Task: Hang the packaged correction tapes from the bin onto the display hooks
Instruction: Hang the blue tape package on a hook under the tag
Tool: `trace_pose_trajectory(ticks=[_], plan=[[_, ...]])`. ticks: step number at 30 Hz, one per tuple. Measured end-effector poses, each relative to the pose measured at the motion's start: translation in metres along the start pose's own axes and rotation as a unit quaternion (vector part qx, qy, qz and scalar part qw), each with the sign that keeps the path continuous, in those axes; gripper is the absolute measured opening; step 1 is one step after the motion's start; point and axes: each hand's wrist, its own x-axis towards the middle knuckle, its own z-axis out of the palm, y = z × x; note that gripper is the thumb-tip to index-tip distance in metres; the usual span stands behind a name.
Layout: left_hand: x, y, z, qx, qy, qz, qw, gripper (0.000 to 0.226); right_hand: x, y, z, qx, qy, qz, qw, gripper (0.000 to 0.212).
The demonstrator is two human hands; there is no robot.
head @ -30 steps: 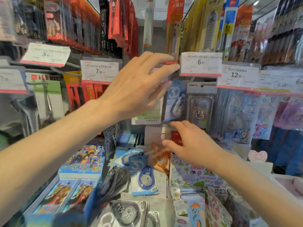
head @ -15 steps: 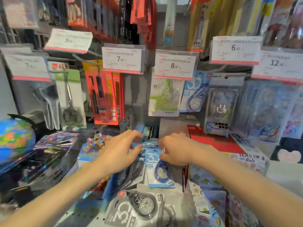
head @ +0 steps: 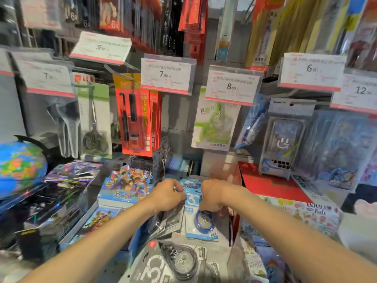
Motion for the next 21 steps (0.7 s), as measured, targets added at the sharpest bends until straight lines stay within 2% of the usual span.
trace_pose_trajectory(ticks=[4,7,12,21], plan=[[0.002,0.009,0.003,-0.031,-0.004,-0.01,0.999,0.021,-0.002,-0.001,0.005,0.018,-0.01,0.003,1.0,0.025],[0.001,0.011,0.005,-0.094,-0.031,-0.018,0.995,0.021,-0.006,0.001,0.006,0.032,-0.008,-0.005,0.999,0.023],[-0.004,0.016,0.0,-0.196,-0.045,-0.047,0.979,0.013,-0.005,0.008,0.011,0.075,0.038,-0.013,0.996,0.02],[-0.026,0.013,-0.035,-0.267,0.006,-0.046,0.963,0.012,-0.024,-0.002,0.003,0.161,0.097,-0.05,0.981,0.044]])
